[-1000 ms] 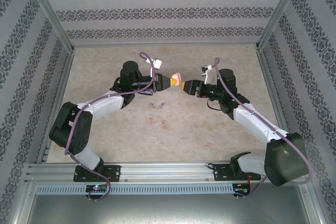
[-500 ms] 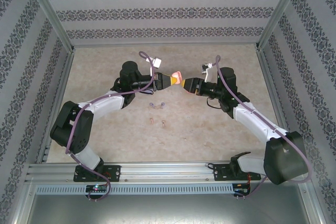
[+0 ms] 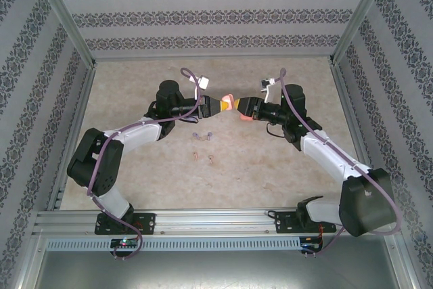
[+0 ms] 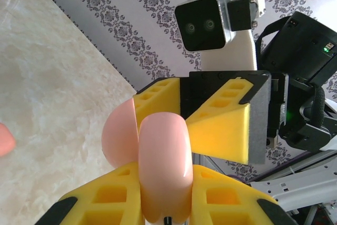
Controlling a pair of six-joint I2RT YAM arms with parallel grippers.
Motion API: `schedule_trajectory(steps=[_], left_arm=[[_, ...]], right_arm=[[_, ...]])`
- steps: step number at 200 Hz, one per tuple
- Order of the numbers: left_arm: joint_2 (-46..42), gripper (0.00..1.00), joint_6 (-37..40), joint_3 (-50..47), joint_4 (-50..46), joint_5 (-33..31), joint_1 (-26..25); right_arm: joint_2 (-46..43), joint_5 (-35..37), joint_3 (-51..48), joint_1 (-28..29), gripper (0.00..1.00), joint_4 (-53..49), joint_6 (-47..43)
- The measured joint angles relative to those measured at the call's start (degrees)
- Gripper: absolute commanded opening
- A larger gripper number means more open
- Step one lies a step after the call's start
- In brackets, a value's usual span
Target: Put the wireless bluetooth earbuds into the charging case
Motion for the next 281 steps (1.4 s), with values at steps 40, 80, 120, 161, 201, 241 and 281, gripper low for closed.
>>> schedule_trajectory(steps=[40, 80, 120, 161, 201, 241, 281], left_arm=[[0.0, 0.00, 0.0, 0.0, 0.0, 0.0, 0.0], [0.0, 0.00, 0.0, 0.0, 0.1, 0.0, 0.0], [0.0, 0.00, -0.4, 0.0, 0.4, 0.0, 0.0], [0.0, 0.00, -0.4, 0.0, 0.5, 0.0, -0.1], [0.0, 0.00, -0.4, 0.0, 0.8, 0.0, -0.1], [0.3, 0.00, -0.4, 0.0, 0.9, 0.2, -0.2], [0.4, 0.00, -0.5, 0.0, 1.1, 0.2, -0.7]], right_arm=[[1.0, -1.2, 0.0, 0.0, 0.47, 0.6, 0.7], [1.6, -1.7, 0.0, 0.0, 0.44, 1.0, 0.8], [2.5, -1.8, 0.0, 0.0, 0.41, 1.2, 0.9], [3.3, -1.8, 0.0, 0.0, 0.39, 1.4, 0.9], [3.8, -1.9, 0.0, 0.1, 0.38, 1.9, 1.1], [3.8, -2.2, 0.4, 0.2, 0.34, 2.3, 1.2], [4.3, -2.3, 1.7, 0.3, 0.29, 2.8, 1.3]])
